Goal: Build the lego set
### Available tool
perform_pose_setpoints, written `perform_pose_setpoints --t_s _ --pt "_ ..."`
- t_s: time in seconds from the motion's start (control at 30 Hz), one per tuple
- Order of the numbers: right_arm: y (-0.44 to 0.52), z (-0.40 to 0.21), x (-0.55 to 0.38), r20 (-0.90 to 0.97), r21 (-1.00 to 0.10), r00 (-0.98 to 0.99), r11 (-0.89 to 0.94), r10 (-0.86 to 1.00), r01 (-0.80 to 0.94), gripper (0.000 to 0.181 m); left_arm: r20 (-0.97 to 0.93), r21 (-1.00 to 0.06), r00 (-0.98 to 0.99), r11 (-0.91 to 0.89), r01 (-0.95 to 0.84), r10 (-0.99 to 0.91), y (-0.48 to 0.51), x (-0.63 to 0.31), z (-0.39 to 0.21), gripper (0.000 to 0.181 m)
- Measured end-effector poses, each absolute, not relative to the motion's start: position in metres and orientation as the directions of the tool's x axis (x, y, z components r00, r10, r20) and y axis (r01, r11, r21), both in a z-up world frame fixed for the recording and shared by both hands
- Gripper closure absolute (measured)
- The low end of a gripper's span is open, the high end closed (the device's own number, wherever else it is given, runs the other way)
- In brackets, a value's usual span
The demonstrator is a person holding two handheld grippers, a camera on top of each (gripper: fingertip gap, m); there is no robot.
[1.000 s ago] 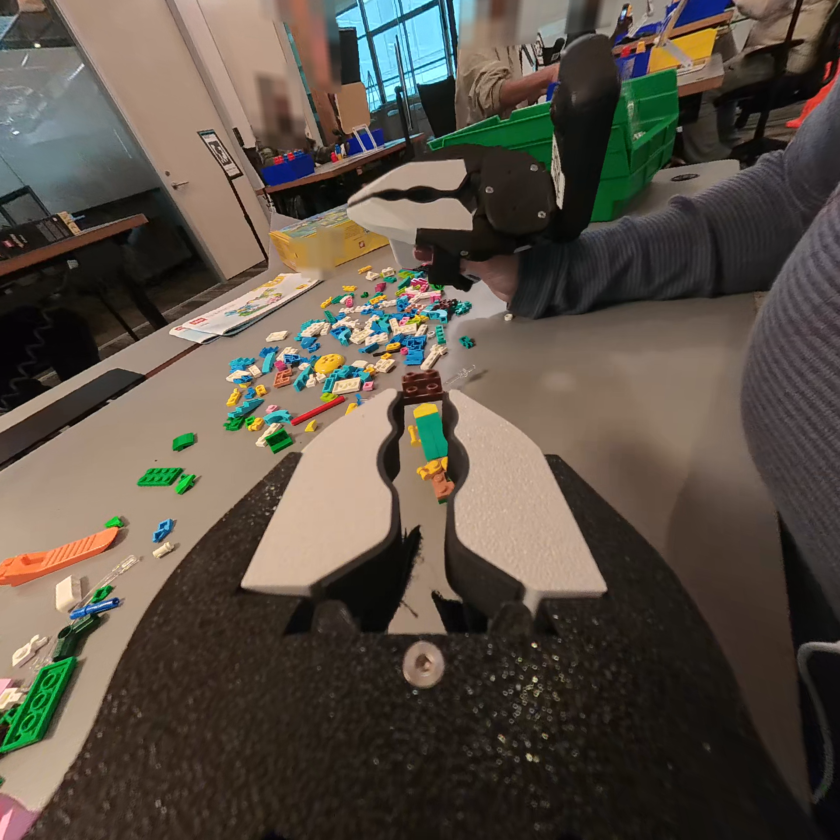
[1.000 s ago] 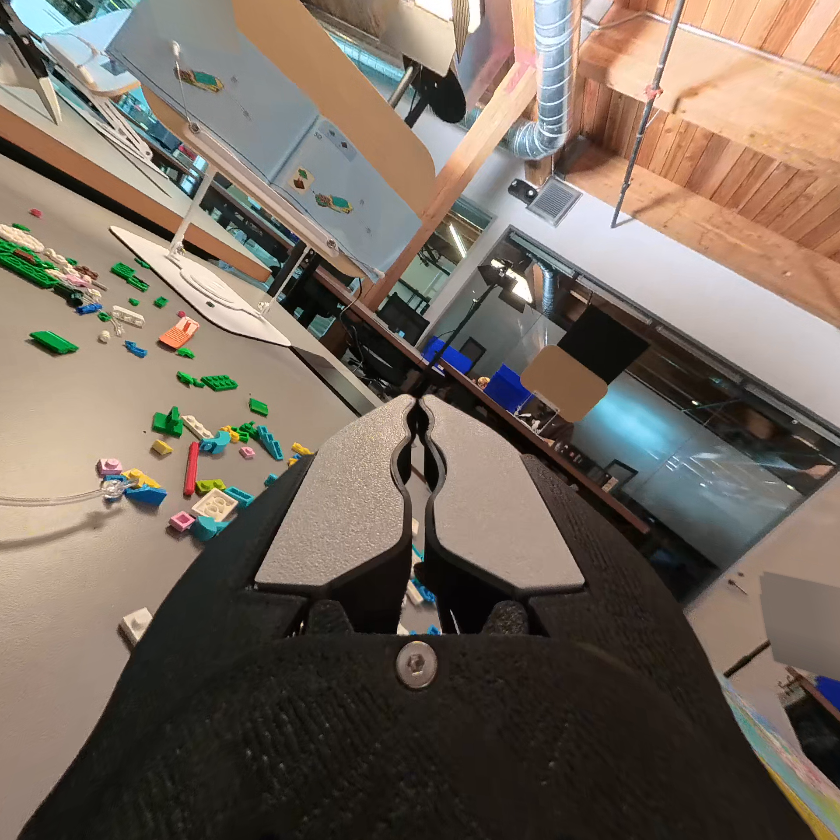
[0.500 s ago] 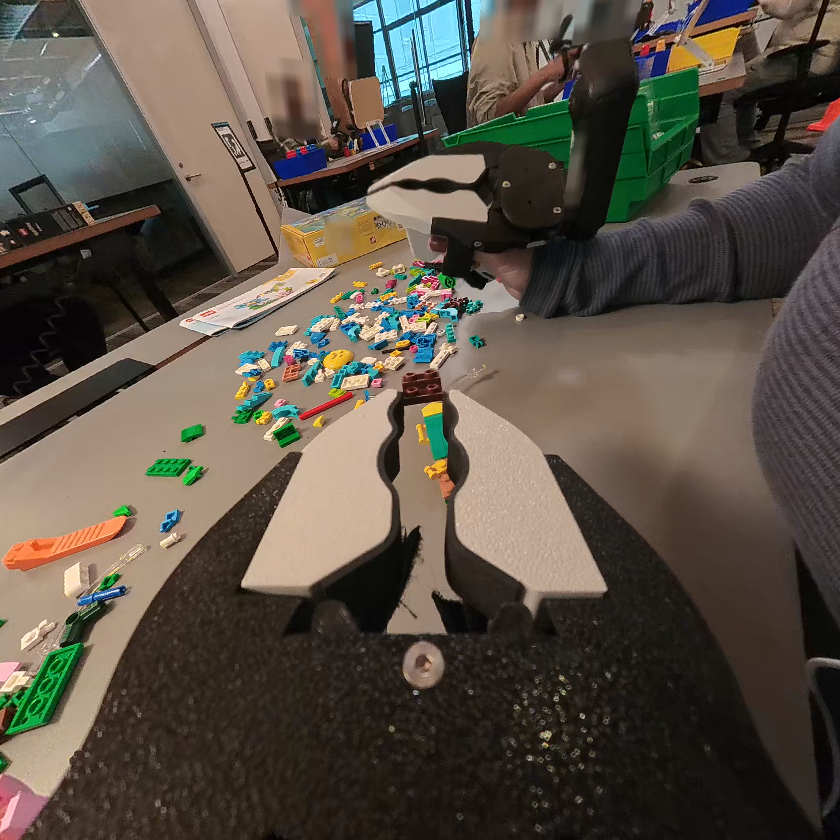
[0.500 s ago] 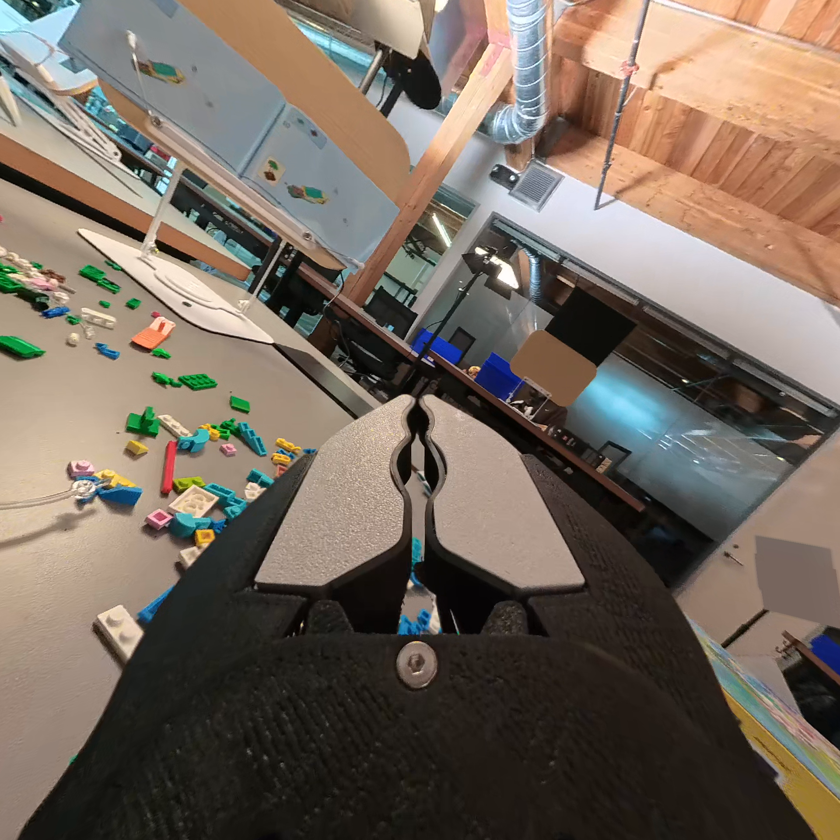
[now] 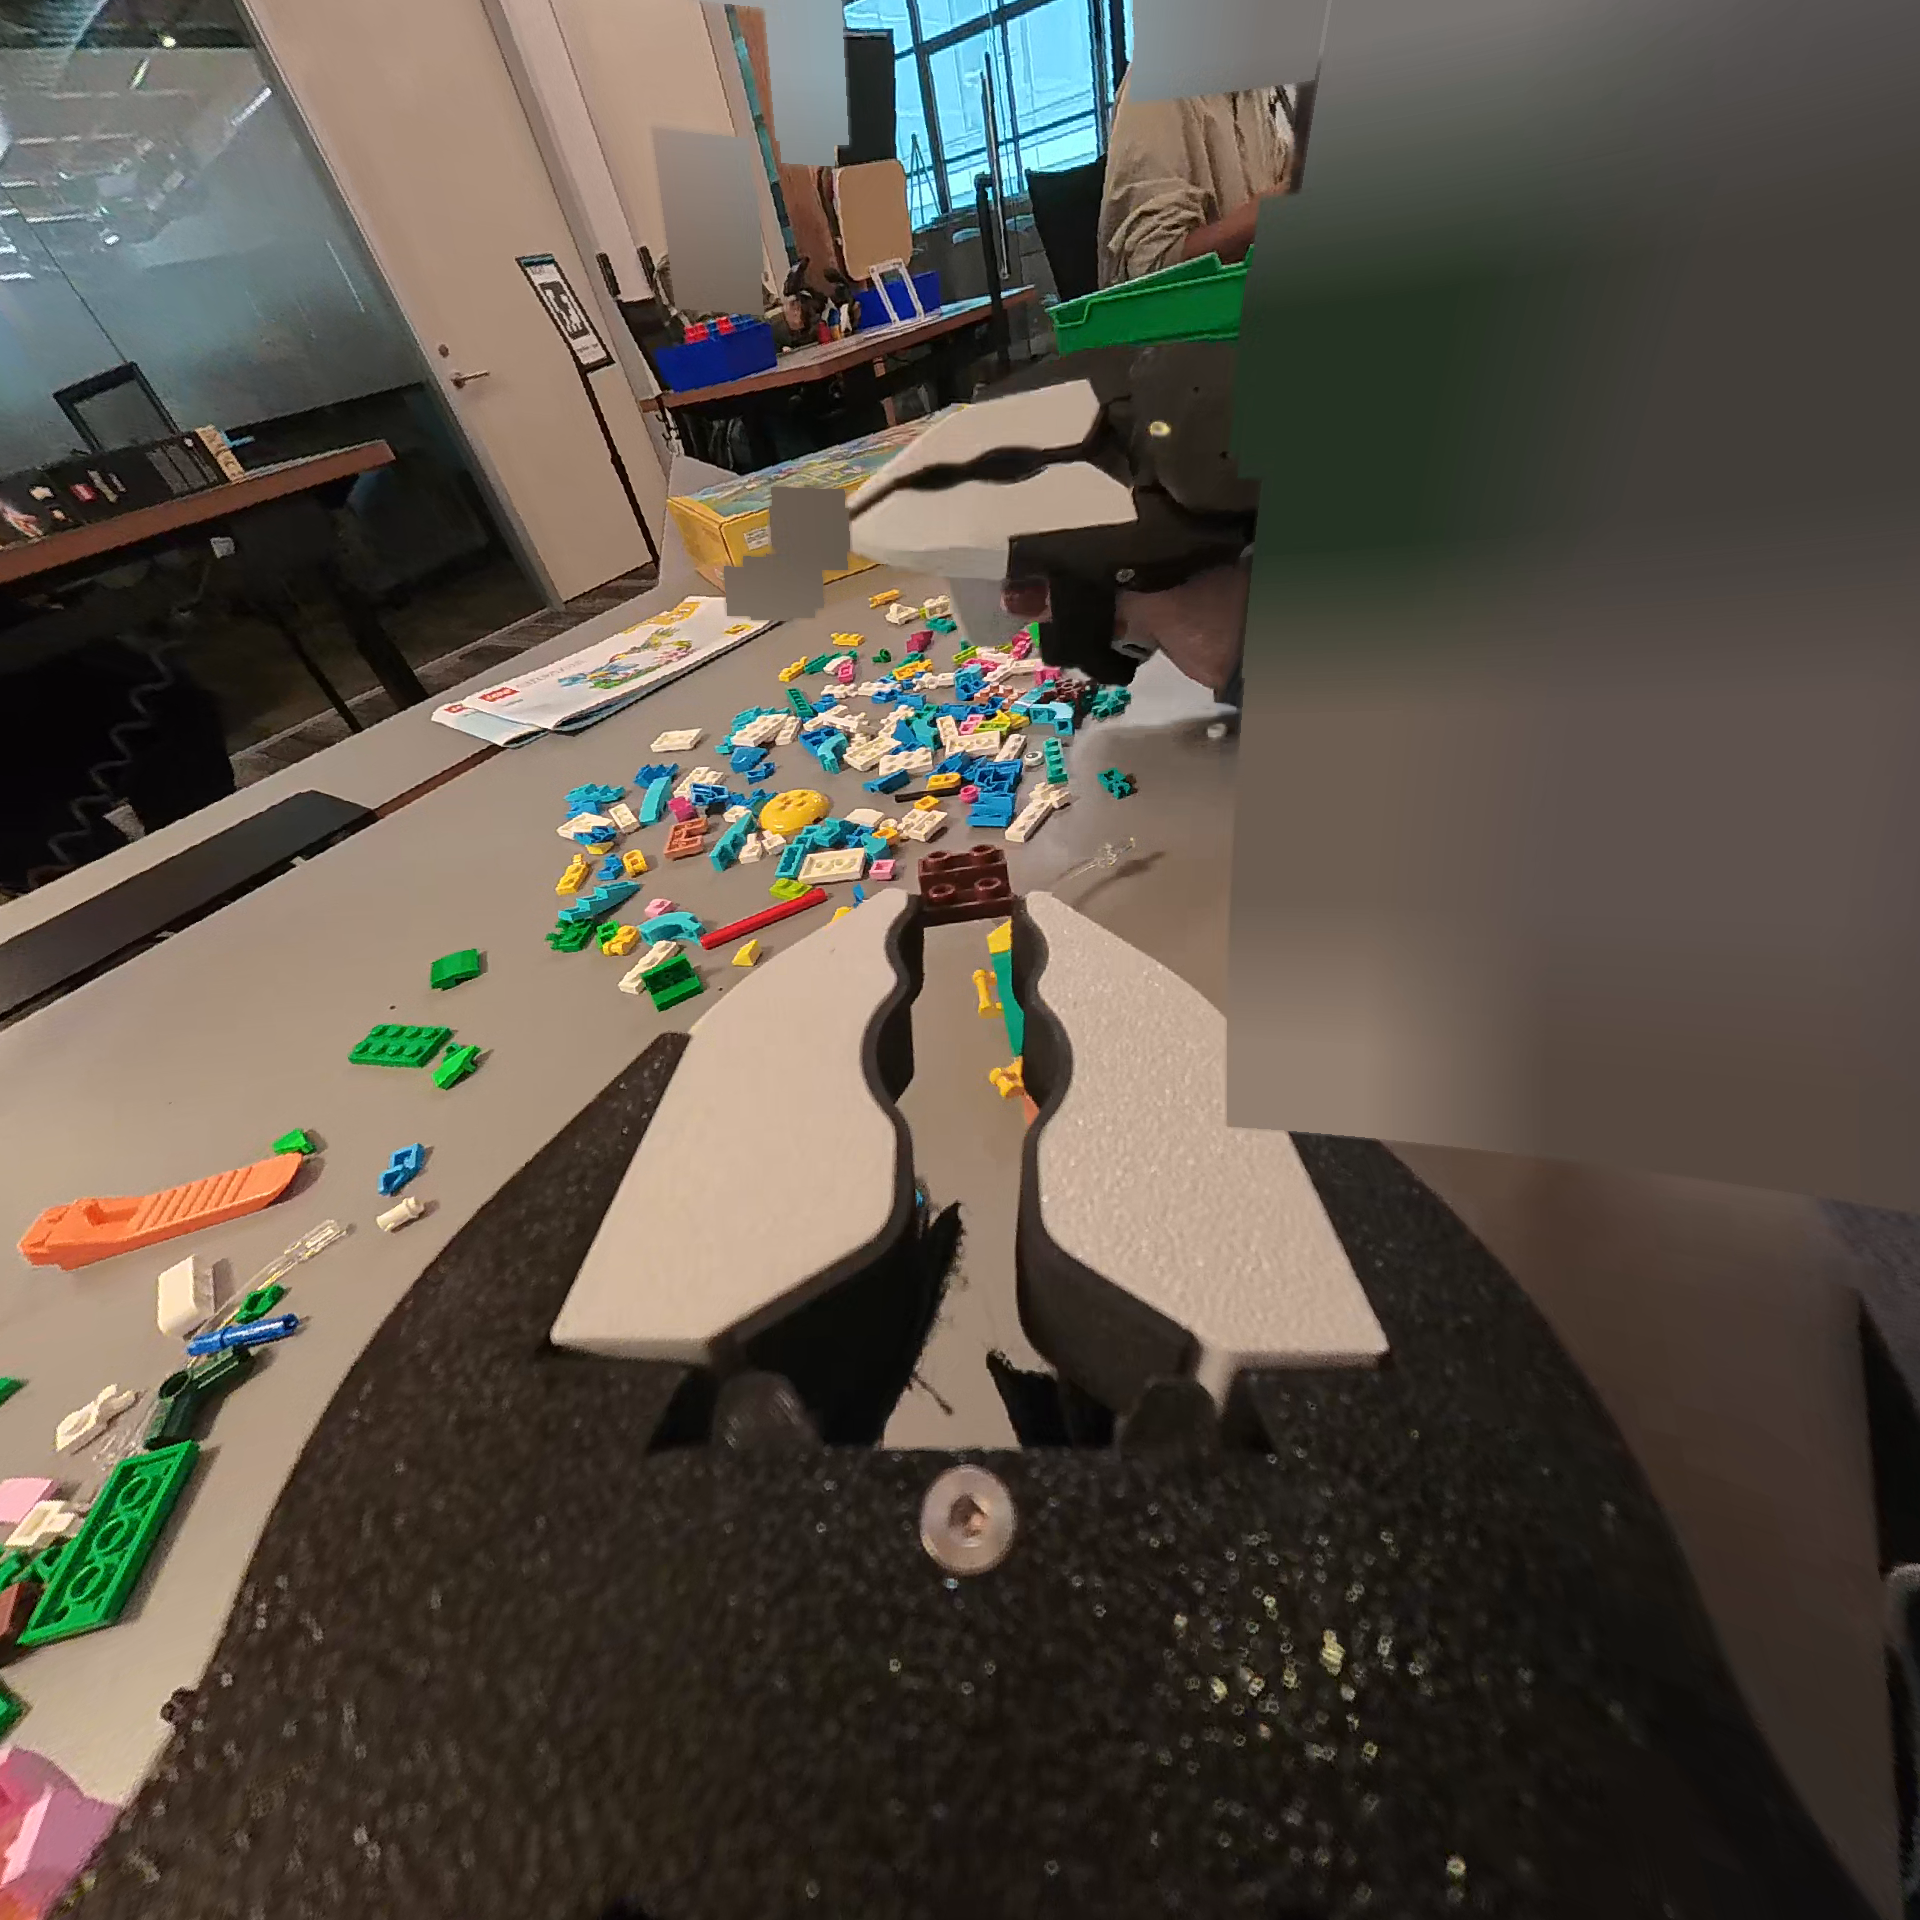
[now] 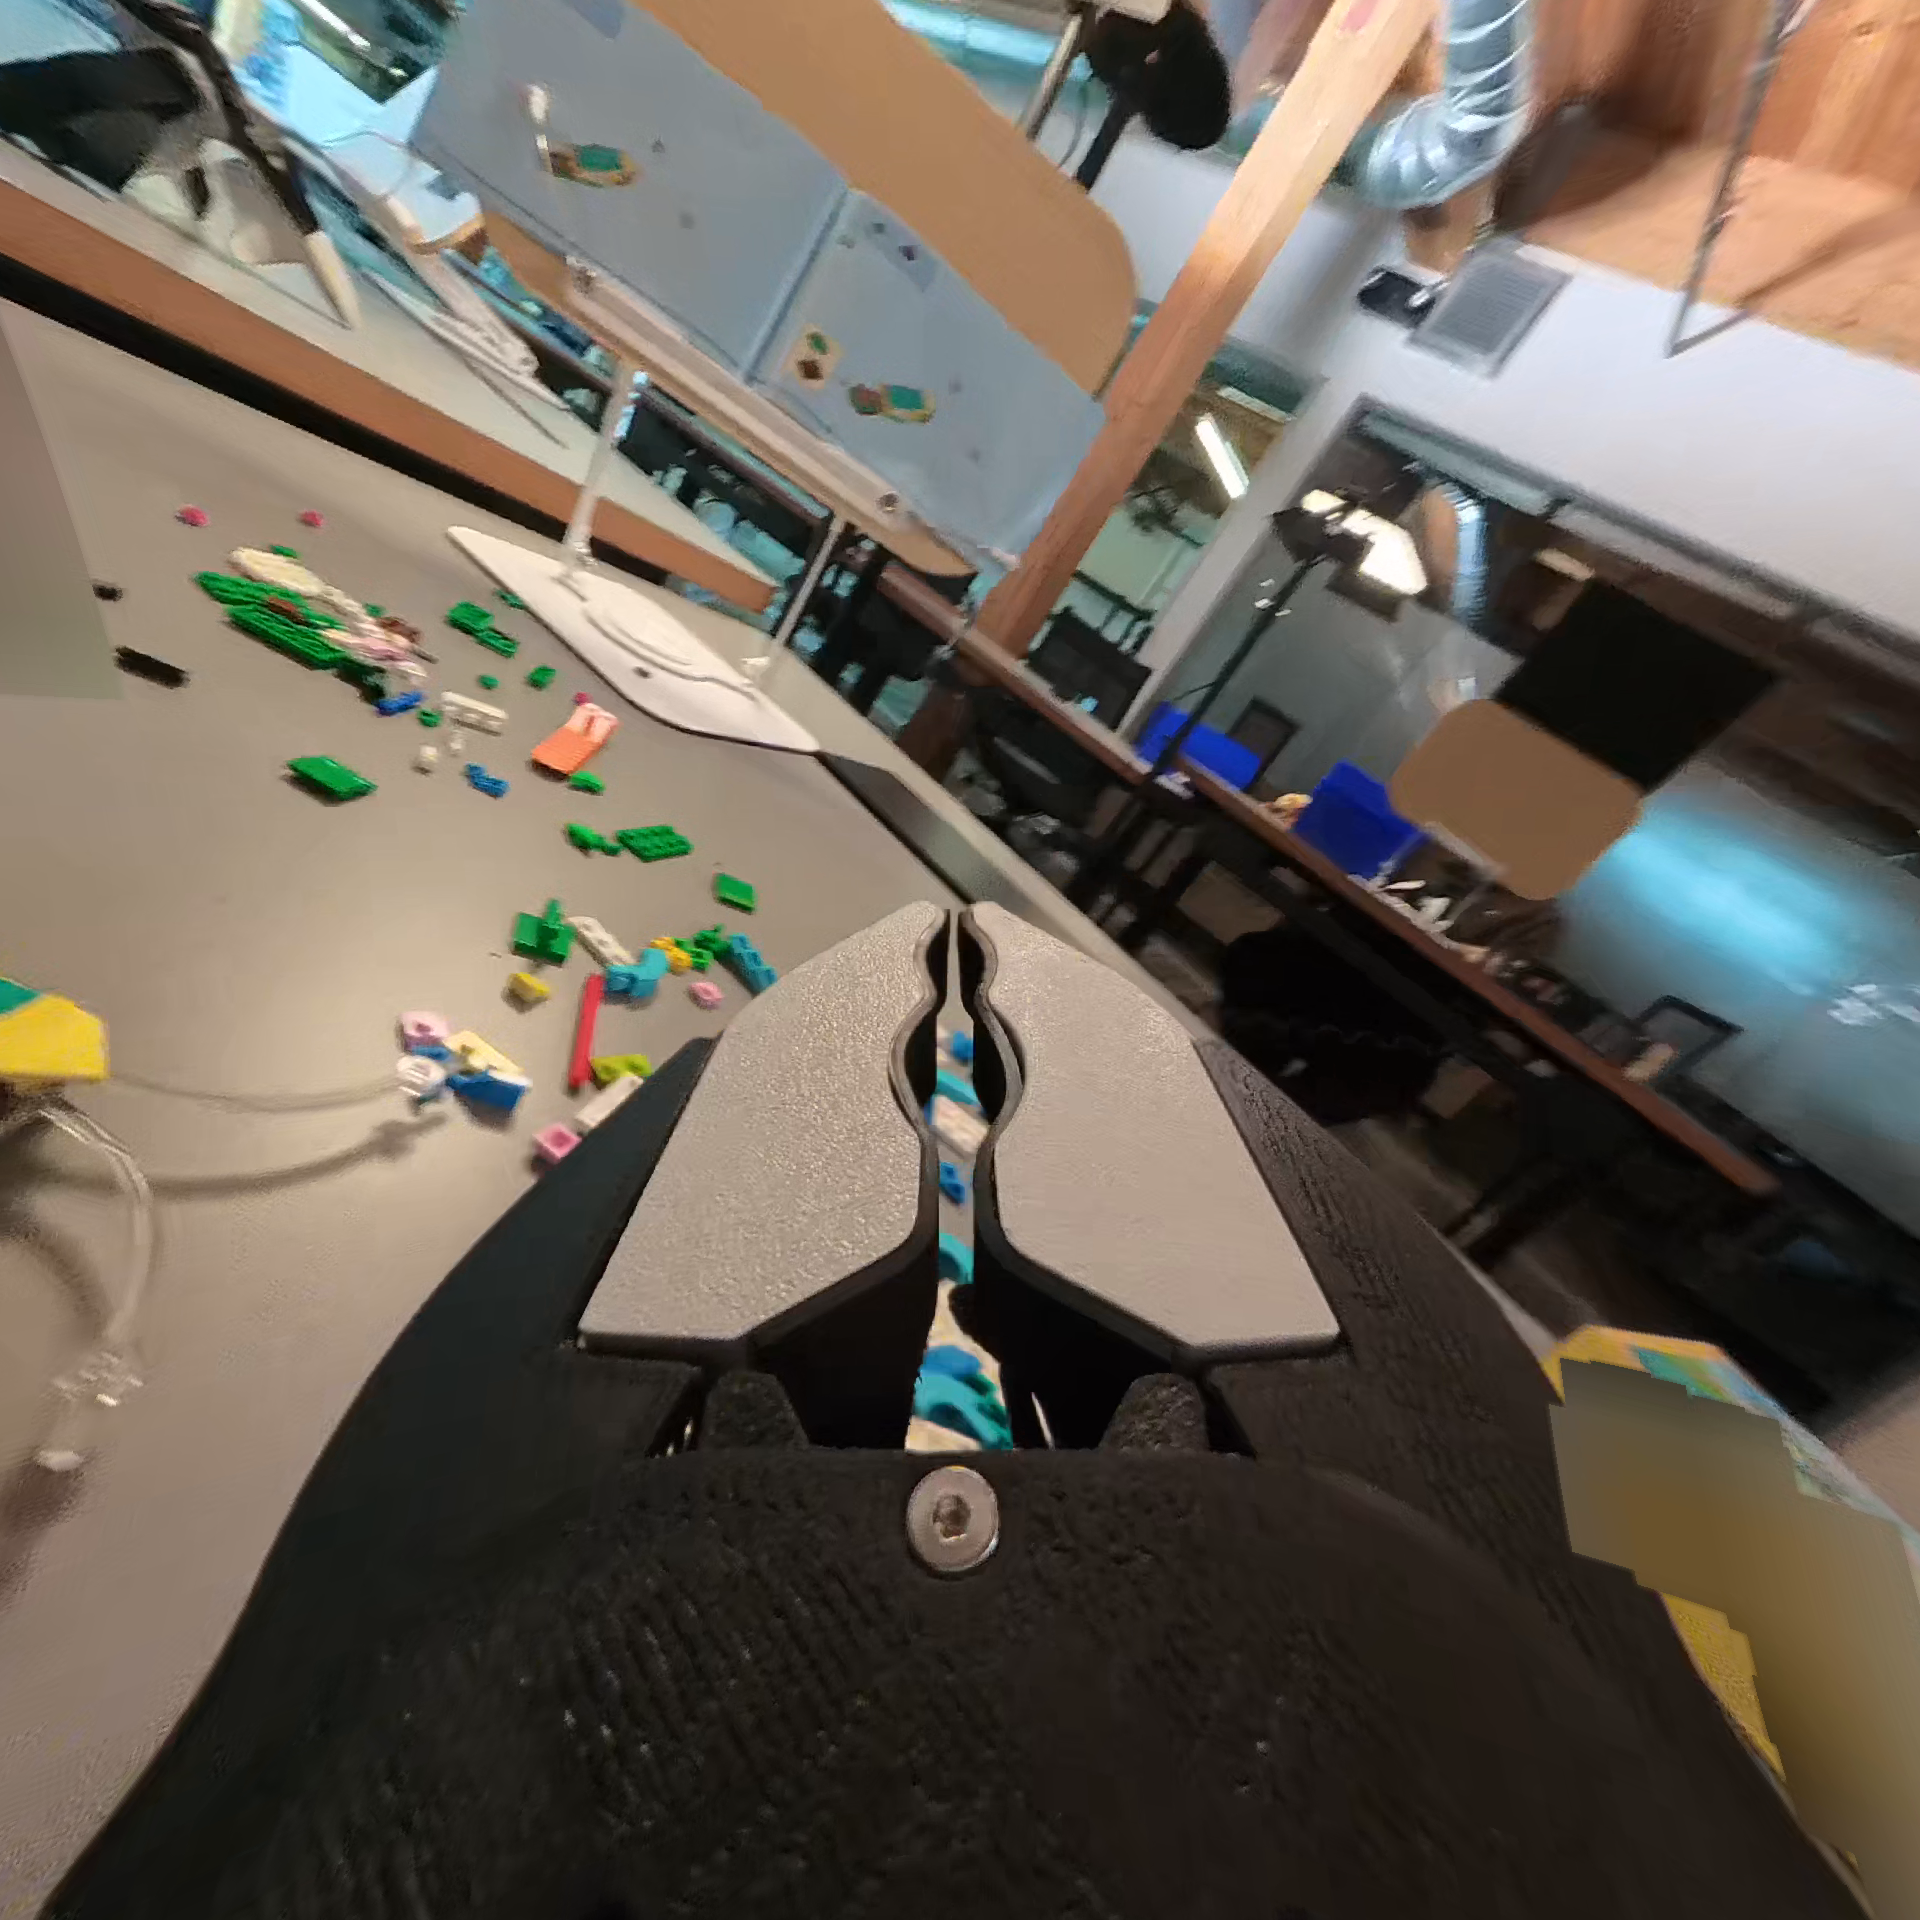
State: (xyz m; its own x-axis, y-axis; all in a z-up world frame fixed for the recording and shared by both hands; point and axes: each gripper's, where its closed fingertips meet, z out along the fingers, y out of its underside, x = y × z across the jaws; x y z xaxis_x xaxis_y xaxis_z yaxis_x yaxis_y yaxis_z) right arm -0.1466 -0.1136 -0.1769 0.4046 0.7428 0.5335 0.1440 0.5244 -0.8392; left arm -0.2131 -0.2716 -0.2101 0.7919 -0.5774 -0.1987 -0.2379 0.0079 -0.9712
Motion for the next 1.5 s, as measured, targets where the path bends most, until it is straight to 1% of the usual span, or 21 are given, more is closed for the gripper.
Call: perform_pose_setpoints --t_s 0.03,0.1,0.13,0.2,0.27,0.33,0.4,0.5,0.6,0.67,0.73,0.87,0.97,1.0,1.07,1.13,1.2,1.33,1.5 --pt "-0.120 -0.176 -0.159 0.504 -0.861 0.353 0.490 0.789 0.135 0.181 -0.197 -0.972 0.792 0.007 -0.236 -0.578 -0.271 -0.213 -0.210 0.166" --pt "-0.140 -0.176 -0.195 0.440 -0.897 0.172 0.423 0.881 0.127 0.181 -0.200 -0.970 0.791 0.005 -0.241 -0.578 -0.270 -0.212 -0.211 0.166" --pt "-0.149 -0.177 -0.216 0.403 -0.909 0.078 0.389 0.912 0.149 0.181 -0.205 -0.969 0.790 0.007 -0.246 -0.578 -0.270 -0.212 -0.211 0.166" --pt "-0.165 -0.181 -0.263 0.306 -0.922 -0.102 0.322 0.946 0.216 0.178 -0.215 -0.966 0.787 0.008 -0.258 -0.578 -0.270 -0.211 -0.212 0.166" --pt "-0.182 -0.189 -0.309 0.214 -0.905 -0.257 0.291 0.942 0.311 0.174 -0.227 -0.963 0.783 0.012 -0.270 -0.579 -0.270 -0.210 -0.213 0.166" --pt "-0.193 -0.204 -0.352 0.181 -0.849 -0.370 0.334 0.911 0.409 0.174 -0.236 -0.960 0.780 0.016 -0.279 -0.579 -0.271 -0.209 -0.213 0.166" --pt "-0.195 -0.225 -0.388 0.195 -0.747 -0.443 0.425 0.875 0.511 0.176 -0.241 -0.959 0.778 0.017 -0.284 -0.580 -0.271 -0.209 -0.214 0.166" --pt "-0.201 -0.246 -0.427 0.175 -0.662 -0.539 0.504 0.824 0.555 0.177 -0.245 -0.958 0.777 0.020 -0.287 -0.580 -0.271 -0.209 -0.214 0.166" --pt "-0.212 -0.263 -0.439 0.076 -0.596 -0.625 0.538 0.777 0.596 0.177 -0.243 -0.958 0.774 0.020 -0.286 -0.584 -0.271 -0.209 -0.214 0.166" --pt "-0.215 -0.270 -0.439 0.029 -0.553 -0.656 0.559 0.754 0.618 0.177 -0.245 -0.957 0.773 0.019 -0.289 -0.585 -0.271 -0.208 -0.214 0.166" --pt "-0.213 -0.276 -0.439 0.031 -0.523 -0.674 0.586 0.738 0.618 0.176 -0.248 -0.956 0.772 0.020 -0.292 -0.585 -0.271 -0.208 -0.214 0.166" --pt "-0.216 -0.281 -0.438 -0.051 -0.513 -0.682 0.567 0.730 0.644 0.174 -0.253 -0.954 0.769 0.020 -0.298 -0.587 -0.271 -0.207 -0.215 0.166" --pt "-0.218 -0.282 -0.428 -0.116 -0.462 -0.716 0.600 0.689 0.653 0.173 -0.254 -0.954 0.767 0.020 -0.300 -0.589 -0.271 -0.207 -0.215 0.166" --pt "-0.217 -0.283 -0.428 -0.106 -0.448 -0.719 0.612 0.687 0.652 0.171 -0.254 -0.954 0.767 0.020 -0.300 -0.589 -0.271 -0.207 -0.215 0.166" --pt "-0.211 -0.280 -0.437 -0.041 -0.456 -0.710 0.619 0.703 0.639 0.169 -0.255 -0.953 0.766 0.021 -0.301 -0.590 -0.272 -0.207 -0.215 0.166" --pt "-0.213 -0.278 -0.439 -0.050 -0.460 -0.707 0.612 0.706 0.644 0.167 -0.256 -0.953 0.765 0.022 -0.303 -0.591 -0.272 -0.206 -0.215 0.166" --pt "-0.214 -0.282 -0.435 -0.068 -0.428 -0.718 0.630 0.693 0.648 0.165 -0.258 -0.952 0.764 0.022 -0.304 -0.592 -0.272 -0.206 -0.215 0.166" --pt "-0.210 -0.282 -0.438 -0.037 -0.405 -0.722 0.650 0.691 0.643 0.160 -0.258 -0.952 0.763 0.021 -0.305 -0.593 -0.272 -0.206 -0.216 0.166" --pt "-0.206 -0.284 -0.441 -0.028 -0.393 -0.716 0.651 0.698 0.650 0.160 -0.263 -0.950 0.760 0.020 -0.313 -0.595 -0.272 -0.205 -0.217 0.166"
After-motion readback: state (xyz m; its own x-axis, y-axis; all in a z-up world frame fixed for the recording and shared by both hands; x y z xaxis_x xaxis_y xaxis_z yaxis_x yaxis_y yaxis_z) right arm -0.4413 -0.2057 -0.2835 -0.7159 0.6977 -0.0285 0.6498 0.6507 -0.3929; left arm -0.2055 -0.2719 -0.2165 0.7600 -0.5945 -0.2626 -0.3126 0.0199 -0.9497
